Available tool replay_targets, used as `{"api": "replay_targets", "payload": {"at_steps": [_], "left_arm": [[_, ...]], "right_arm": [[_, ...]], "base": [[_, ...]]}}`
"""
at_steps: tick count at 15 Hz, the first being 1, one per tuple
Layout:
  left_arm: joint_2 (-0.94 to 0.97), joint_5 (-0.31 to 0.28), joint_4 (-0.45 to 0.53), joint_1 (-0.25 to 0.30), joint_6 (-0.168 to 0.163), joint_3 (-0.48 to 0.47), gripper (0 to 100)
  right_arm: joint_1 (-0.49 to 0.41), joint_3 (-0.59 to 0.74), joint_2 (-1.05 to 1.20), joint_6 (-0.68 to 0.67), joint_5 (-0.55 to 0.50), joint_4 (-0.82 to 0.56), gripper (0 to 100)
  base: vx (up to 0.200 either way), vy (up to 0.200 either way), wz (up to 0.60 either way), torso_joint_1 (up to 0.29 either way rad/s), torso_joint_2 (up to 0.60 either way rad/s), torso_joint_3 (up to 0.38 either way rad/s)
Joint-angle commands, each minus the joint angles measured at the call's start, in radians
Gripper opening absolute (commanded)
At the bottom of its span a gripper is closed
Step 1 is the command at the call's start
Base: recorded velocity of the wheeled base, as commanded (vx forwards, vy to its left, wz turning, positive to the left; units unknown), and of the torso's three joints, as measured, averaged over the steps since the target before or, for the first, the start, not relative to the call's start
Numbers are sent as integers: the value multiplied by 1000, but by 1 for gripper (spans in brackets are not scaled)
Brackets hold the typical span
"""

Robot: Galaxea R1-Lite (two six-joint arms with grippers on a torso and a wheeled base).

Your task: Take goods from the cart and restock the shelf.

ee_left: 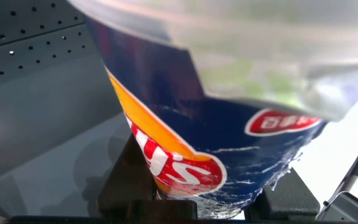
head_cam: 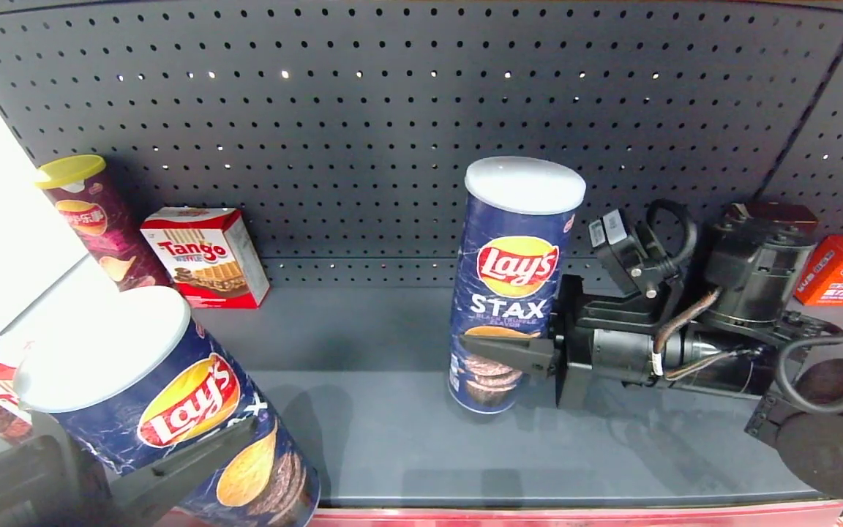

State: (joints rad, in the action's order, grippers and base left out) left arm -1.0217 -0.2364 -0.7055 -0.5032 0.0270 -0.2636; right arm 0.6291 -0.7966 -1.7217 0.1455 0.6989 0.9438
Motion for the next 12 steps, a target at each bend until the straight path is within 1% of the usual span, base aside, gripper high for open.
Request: {"api": "replay_targets", "payload": {"at_steps": [1, 5, 7, 12], "left_arm": [[2, 0, 0, 0, 1, 0, 0], [2, 0, 1, -1, 1, 0, 0], [2, 2, 1, -1, 1, 1, 0], [2, 2, 1, 0, 1, 3, 0]], "right_arm": [[23, 86, 19, 0, -13, 46, 0], [29, 174, -12, 5, -13, 130, 0], [32, 198, -22, 6, -15, 144, 0], [32, 203, -62, 11, -15, 167, 0]], "base": [[0, 0, 0, 0, 0, 0], [0, 0, 0, 0, 0, 0], [0, 0, 0, 0, 0, 0], [0, 0, 0, 0, 0, 0]]}}
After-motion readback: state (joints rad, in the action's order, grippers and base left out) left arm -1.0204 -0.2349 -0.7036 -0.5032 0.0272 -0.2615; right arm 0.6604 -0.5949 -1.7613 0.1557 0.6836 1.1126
